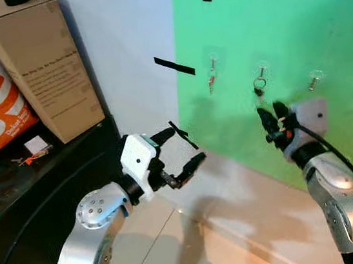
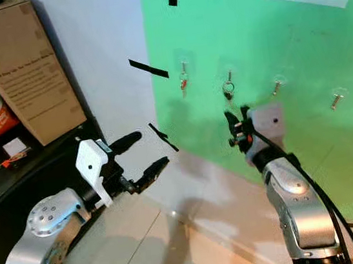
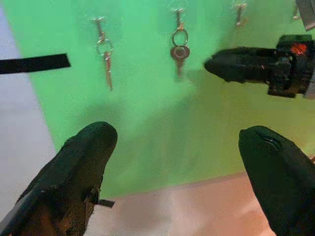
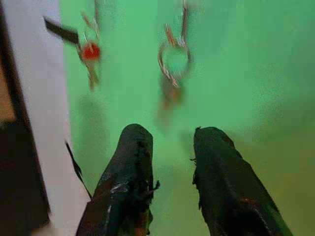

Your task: Hang keys on a hook

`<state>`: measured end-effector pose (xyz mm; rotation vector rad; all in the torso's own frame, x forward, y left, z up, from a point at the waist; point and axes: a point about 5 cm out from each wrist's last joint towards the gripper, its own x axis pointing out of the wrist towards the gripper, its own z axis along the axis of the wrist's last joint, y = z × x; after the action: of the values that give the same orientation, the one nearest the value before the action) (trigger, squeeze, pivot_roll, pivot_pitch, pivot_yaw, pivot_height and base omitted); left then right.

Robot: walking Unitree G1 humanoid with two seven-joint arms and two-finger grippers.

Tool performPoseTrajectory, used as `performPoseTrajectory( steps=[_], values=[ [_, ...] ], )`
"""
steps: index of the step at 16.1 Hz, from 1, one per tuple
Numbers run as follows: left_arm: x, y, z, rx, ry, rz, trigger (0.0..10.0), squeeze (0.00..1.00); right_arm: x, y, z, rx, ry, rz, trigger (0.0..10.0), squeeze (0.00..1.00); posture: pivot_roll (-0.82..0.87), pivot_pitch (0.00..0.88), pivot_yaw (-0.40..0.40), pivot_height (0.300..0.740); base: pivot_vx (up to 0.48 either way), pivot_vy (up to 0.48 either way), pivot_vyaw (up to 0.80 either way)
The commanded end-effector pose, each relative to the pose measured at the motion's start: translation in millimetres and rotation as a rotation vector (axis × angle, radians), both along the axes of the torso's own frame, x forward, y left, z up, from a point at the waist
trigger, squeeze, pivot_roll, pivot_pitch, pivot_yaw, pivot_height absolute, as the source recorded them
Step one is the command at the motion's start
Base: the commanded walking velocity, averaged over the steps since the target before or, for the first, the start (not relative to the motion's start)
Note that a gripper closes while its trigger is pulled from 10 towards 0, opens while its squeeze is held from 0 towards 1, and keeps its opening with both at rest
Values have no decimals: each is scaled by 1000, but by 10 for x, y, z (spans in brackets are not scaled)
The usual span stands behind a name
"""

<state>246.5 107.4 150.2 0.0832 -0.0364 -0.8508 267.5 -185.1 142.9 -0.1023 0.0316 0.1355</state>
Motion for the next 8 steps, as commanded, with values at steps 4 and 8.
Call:
performPoseTrajectory(
  steps=[4, 8],
  values=[
    [87, 203, -351, 152, 44, 321, 10000, 0, -102, 110, -213, -59, 50, 108, 10000, 1000, -38, 0, 5, 740, 0, 0, 511],
    [48, 321, -449, 143, 39, 508, 10000, 0, -112, 235, -339, 50, 119, 141, 10000, 1000, -17, 0, -24, 740, 0, 0, 798]
  ],
)
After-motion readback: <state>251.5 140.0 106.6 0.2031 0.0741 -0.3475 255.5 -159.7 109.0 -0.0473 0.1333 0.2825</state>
